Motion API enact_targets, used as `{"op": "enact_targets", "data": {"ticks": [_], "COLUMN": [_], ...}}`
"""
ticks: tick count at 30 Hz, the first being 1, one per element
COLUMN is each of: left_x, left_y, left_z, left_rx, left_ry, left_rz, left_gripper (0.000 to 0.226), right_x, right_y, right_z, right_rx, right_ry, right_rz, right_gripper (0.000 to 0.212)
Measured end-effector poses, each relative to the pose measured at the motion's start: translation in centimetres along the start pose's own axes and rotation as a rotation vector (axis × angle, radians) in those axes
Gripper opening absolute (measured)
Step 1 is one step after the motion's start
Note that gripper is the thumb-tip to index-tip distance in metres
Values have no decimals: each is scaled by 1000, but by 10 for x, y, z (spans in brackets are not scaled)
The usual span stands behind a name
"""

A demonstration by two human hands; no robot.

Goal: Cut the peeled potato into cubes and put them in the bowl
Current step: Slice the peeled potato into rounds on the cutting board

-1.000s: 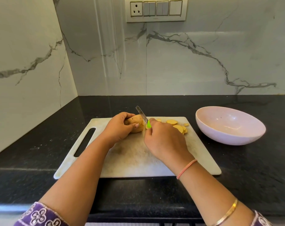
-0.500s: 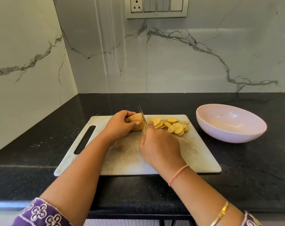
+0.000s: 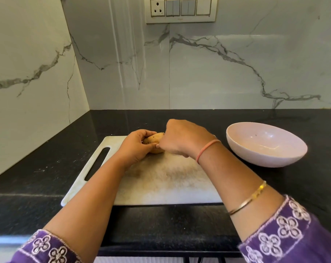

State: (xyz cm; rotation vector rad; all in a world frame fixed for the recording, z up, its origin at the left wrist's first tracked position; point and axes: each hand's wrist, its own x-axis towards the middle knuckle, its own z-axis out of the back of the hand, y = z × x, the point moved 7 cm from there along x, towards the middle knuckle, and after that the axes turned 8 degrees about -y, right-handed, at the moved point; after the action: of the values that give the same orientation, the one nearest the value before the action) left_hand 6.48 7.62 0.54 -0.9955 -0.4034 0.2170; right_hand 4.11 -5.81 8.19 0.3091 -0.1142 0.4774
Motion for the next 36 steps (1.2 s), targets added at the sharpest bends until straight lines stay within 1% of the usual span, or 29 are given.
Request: {"op": "enact_targets", "data": {"ticks": [4,7,10,12,14,16,17,20,22,26,30,32,36], "left_x": [2,3,2,1,2,2,1,2,4,4,4,5,6], "left_y": [2,1,0,0,1,2,2,-1,-1,1,1,2,5], "left_z": [0,1,0,-1,0,1,1,1,0,-2,1,1,3], "left_rx": [-22,-17,-23,-23,-15,-3,13,32,19,3,12,-3,-8], "left_ry": [8,5,17,16,0,-22,-33,-38,-33,-22,-20,-10,-1], "left_rz": [13,5,-10,-12,-11,-10,-15,-25,-16,9,10,9,10], "left_gripper": [32,32,32,32,29,31,33,36,38,40,39,38,38], "right_x": [13,15,15,15,15,12,8,-11,-23,-32,-31,-28,-24], "right_y": [2,6,10,10,10,8,6,1,0,1,-6,-18,-35], "right_z": [3,6,3,2,1,-1,-5,-18,-30,-51,-48,-48,-47], "right_rx": [31,78,81,77,66,32,11,-50,-112,-151,-88,-27,131], "right_ry": [113,204,318,338,289,185,131,-21,-90,-88,-91,-67,-11], "right_rz": [-40,-67,-72,-78,-72,-45,-27,17,45,89,83,40,-43], "right_gripper": [21,15,35,36,26,10,8,4,11,17,14,13,34]}}
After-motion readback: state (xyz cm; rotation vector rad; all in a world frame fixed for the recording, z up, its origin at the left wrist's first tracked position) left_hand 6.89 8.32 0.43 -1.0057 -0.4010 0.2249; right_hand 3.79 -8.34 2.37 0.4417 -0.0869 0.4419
